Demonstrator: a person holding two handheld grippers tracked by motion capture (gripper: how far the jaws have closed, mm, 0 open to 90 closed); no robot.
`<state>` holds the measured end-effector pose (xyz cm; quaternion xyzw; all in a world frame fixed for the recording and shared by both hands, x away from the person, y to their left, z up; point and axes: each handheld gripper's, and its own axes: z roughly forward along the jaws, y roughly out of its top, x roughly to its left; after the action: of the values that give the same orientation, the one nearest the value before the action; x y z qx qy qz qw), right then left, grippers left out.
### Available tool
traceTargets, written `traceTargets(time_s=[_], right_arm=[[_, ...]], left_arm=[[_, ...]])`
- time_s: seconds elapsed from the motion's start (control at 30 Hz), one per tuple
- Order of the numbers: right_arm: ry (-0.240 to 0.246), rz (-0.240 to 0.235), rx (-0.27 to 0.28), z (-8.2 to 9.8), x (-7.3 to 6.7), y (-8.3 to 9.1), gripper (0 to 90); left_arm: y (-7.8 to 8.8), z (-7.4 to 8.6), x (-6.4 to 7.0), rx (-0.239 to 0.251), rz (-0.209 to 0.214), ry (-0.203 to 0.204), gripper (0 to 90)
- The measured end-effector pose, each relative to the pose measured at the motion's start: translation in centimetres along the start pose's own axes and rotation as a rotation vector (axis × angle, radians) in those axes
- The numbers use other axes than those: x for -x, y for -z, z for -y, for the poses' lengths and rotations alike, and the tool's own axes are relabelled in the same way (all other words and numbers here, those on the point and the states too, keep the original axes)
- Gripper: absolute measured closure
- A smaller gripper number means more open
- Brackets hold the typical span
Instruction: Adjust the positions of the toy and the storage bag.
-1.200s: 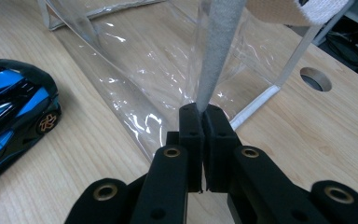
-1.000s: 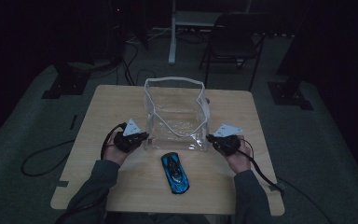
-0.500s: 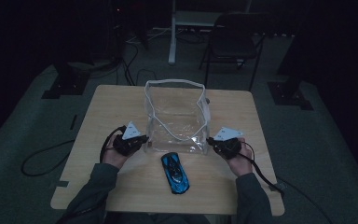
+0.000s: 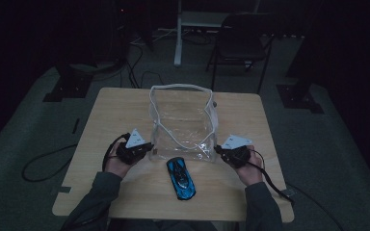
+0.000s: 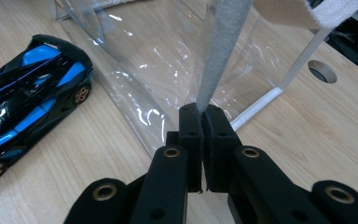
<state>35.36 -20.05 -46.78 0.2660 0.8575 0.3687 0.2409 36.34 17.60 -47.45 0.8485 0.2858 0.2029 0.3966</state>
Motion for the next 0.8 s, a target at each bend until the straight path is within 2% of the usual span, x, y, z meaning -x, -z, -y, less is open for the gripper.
traceTargets(time_s=[0.2,0.23,0.27,0.3,0.33,0.37,0.4,0.47,0.5,0.53,0.63,0.67,0.7,0.73,0.8], right_arm=[[-0.001,-0.001,-0.005,0.1,-0.3,0.3,86.4],[-0.003,-0.001,-0.003,0.1,-0.3,0.4,82.8],[-0.003,-0.001,-0.003,0.1,-0.3,0.4,82.8],[-0.007,0.003,0.004,0.1,-0.2,0.5,74.4],[-0.037,0.011,0.024,0.1,-0.2,1.1,61.4],[-0.054,0.018,0.025,0.1,-0.3,1.4,55.8],[-0.075,0.021,0.021,0.1,-0.5,1.7,53.8],[-0.085,0.028,0.021,0.3,-0.8,2.0,52.2],[-0.088,0.03,0.017,0.4,-1.2,2.2,47.4],[-0.081,0.057,0.0,0.7,-2.1,2.5,43.6],[-0.087,0.073,-0.009,1.2,-3.5,2.9,41.2],[-0.087,0.073,-0.009,1.2,-3.5,2.9,41.2],[-0.081,0.075,-0.009,1.3,-3.8,2.9,41.4],[-0.079,0.058,-0.011,1.5,-4.8,2.6,41.6],[-0.092,0.043,-0.01,1.7,-5.5,2.2,41.6]], left_arm=[[0.1,0.1,0.1,0.001,0.006,-0.001,87.1],[0.2,0.1,0.1,0.006,0.008,0.001,85.6],[0.2,0.1,0.1,0.006,0.008,0.001,80.2],[0.5,0.0,0.1,0.016,0.006,0.01,80.2],[0.7,0.0,0.2,0.017,0.004,0.008,71.0],[0.7,0.0,0.2,0.017,0.004,0.008,67.6],[1.2,0.0,0.3,0.021,-0.002,0.005,64.9],[1.5,0.0,0.4,0.023,-0.007,0.003,61.6],[2.0,0.0,0.6,0.032,-0.014,0.01,61.6],[2.3,0.1,0.8,0.035,-0.016,0.01,59.7],[2.9,0.4,1.3,0.046,-0.017,0.018,56.9],[2.9,0.4,1.3,0.046,-0.017,0.018,56.0],[3.1,0.8,2.0,0.041,0.004,0.017,56.0],[3.1,0.9,2.2,0.036,0.012,0.013,55.5],[2.9,1.3,2.9,0.026,0.037,0.012,55.4]])
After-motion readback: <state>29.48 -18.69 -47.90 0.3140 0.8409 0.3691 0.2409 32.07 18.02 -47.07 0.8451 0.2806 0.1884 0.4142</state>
